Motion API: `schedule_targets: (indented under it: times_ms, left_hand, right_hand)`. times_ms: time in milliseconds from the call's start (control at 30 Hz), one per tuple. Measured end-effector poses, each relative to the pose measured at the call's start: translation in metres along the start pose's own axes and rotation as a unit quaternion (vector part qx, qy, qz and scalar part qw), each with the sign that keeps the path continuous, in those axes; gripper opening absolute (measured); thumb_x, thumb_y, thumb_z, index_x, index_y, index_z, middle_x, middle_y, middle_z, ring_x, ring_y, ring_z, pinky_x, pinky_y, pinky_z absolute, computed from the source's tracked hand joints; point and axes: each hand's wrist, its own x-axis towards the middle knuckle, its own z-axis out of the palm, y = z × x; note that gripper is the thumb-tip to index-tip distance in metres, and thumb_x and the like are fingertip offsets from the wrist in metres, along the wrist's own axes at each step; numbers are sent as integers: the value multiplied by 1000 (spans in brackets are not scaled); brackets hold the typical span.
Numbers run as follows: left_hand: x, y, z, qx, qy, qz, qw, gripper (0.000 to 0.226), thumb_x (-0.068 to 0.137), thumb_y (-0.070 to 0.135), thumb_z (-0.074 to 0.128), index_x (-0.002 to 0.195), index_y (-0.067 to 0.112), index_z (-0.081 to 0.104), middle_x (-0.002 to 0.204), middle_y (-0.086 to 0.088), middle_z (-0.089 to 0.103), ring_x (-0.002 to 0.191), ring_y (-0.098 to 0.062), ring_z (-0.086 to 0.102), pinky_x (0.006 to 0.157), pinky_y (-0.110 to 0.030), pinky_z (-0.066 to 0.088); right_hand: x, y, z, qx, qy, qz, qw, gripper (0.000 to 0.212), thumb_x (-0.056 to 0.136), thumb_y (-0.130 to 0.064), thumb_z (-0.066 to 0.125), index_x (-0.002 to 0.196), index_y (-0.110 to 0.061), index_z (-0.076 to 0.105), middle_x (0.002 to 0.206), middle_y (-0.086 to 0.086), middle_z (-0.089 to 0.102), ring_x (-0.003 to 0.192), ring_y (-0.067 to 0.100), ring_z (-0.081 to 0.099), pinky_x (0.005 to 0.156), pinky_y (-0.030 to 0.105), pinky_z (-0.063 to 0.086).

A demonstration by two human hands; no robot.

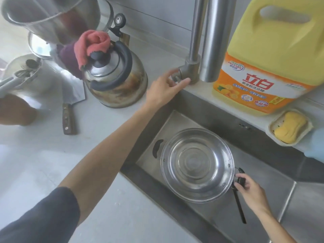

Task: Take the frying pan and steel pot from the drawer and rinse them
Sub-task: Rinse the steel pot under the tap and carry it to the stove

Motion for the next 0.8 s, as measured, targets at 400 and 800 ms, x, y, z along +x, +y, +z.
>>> schedule_targets:
  times_ms: [400,800]
  left_hand:
    - [-5,-49,20,-109,31,60,992,49,87,37,57,135,36,45,101,9,67,86,-5,63,82,-24,52]
    - [-78,-148,50,93,-311,-169,931,26,96,13,47,115,12,64,100,-7,67,79,0,61,77,-17,38]
  right_hand:
    - [14,3,1,8,-10,5,1000,22,83,-12,66,98,-28,63,91,3,67,81,8,61,79,27,38]
    - [27,10,2,58,-9,12,998,33,83,-8,64,86,-41,60,101,1,70,90,24,66,88,32,45]
